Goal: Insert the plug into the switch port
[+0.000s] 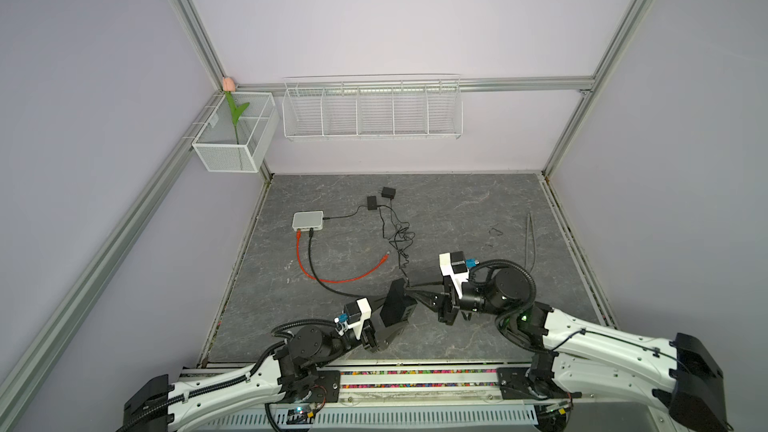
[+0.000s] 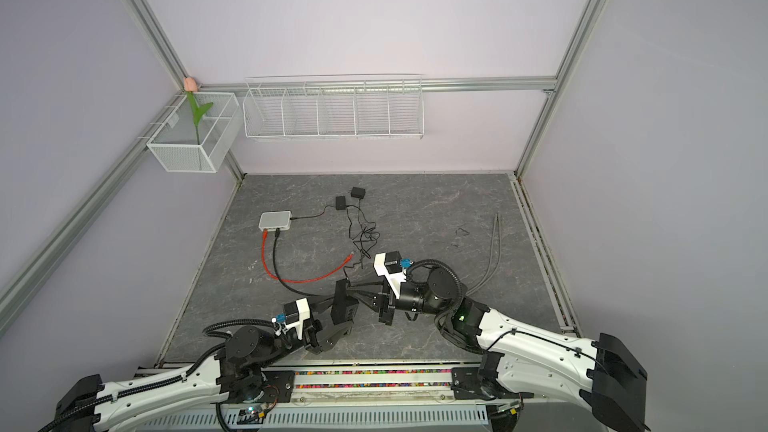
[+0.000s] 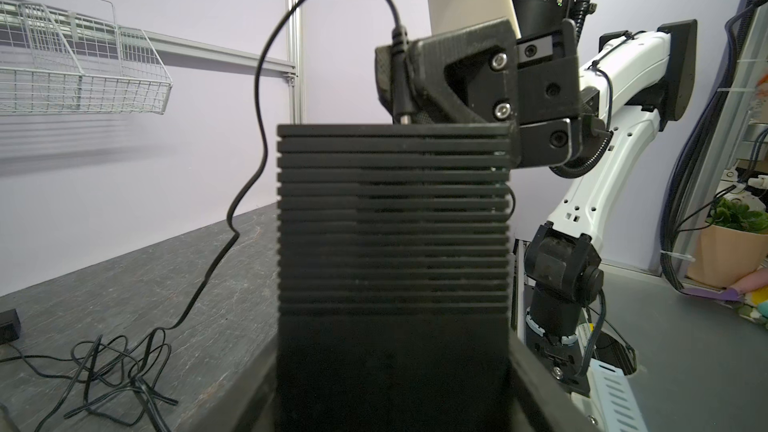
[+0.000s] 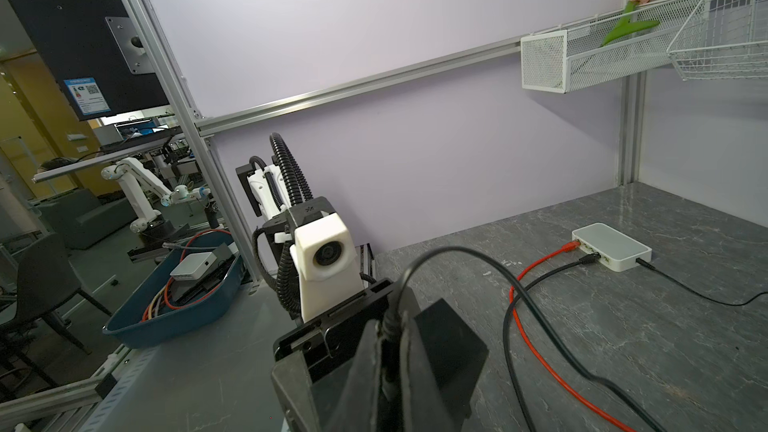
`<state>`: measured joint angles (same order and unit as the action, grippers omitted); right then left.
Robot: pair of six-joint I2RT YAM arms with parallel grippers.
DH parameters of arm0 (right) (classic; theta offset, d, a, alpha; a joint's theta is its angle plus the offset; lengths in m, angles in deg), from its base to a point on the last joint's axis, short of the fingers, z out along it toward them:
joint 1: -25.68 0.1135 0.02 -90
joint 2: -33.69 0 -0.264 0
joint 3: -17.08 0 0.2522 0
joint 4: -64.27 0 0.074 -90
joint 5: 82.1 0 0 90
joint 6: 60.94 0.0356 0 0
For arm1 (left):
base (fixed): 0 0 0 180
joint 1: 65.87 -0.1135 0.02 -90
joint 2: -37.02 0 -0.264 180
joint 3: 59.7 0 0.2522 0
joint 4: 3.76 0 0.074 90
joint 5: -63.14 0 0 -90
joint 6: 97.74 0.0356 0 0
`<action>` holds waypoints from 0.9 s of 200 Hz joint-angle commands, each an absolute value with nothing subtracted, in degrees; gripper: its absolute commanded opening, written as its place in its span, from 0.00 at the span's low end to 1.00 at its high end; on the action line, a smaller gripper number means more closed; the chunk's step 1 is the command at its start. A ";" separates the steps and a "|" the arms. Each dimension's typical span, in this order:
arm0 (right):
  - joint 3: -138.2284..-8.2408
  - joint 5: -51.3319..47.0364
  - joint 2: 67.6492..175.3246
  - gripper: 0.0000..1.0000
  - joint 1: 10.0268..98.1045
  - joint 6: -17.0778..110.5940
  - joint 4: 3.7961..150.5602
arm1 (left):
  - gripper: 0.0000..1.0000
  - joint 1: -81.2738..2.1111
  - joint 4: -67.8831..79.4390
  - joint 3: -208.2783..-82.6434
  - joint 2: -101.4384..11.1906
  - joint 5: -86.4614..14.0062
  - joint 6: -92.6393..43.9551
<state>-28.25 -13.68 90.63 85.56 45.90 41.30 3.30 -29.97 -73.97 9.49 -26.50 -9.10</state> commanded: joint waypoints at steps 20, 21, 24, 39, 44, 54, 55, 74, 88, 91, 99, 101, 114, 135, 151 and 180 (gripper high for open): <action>-28.34 -12.28 92.99 0.09 87.00 43.37 51.14 | 0.00 3.49 -40.67 -75.67 11.75 -26.42 -9.74; -28.33 -12.29 93.00 0.09 87.02 43.38 51.22 | 0.00 3.53 -40.65 -75.67 11.77 -26.42 -9.79; -28.48 -12.11 93.05 0.09 87.07 43.32 51.41 | 0.00 3.56 -40.70 -75.74 11.77 -26.37 -9.74; -28.49 -11.40 93.28 0.09 87.21 43.00 52.31 | 0.00 3.53 -40.89 -75.67 12.07 -26.10 -9.76; -28.52 -11.02 93.28 0.09 87.29 42.94 52.59 | 0.00 3.51 -40.97 -75.67 12.26 -25.99 -9.77; -28.44 -10.31 93.35 0.08 87.41 42.64 53.31 | 0.00 3.56 -41.16 -75.72 12.60 -25.74 -9.68; -28.43 -10.21 93.36 0.09 87.44 42.57 53.36 | 0.00 3.56 -41.16 -75.74 12.64 -25.73 -9.67; -28.65 -8.19 93.25 0.09 87.81 41.97 55.37 | 0.00 3.53 -41.18 -75.86 13.52 -25.38 -9.49; -28.78 -7.15 93.25 0.09 87.94 41.60 56.65 | 0.00 3.54 -40.66 -76.34 14.24 -25.27 -9.15; -28.76 -7.01 93.29 0.08 87.98 41.62 56.81 | 0.00 3.55 -40.46 -76.40 14.33 -25.32 -9.12; -28.76 -6.72 93.37 0.09 88.05 41.48 57.14 | 0.00 3.56 -40.04 -76.76 14.69 -25.20 -8.84; -28.76 -6.69 93.41 0.09 88.05 41.44 57.23 | 0.00 3.54 -39.89 -76.86 14.69 -25.19 -8.80; -28.85 -6.60 93.62 0.09 88.18 41.37 57.59 | 0.00 3.53 -39.76 -77.04 15.17 -25.19 -8.47; -28.85 -6.60 94.13 0.09 88.26 41.30 57.94 | 0.00 3.48 -39.49 -77.68 15.64 -25.12 -8.02; -28.85 -6.83 94.40 0.09 88.42 41.28 57.99 | 0.00 3.49 -38.61 -78.42 15.67 -25.34 -7.74; -29.69 -7.19 93.85 0.09 88.44 41.10 58.74 | 0.00 3.54 -37.69 -78.72 15.21 -25.36 -7.51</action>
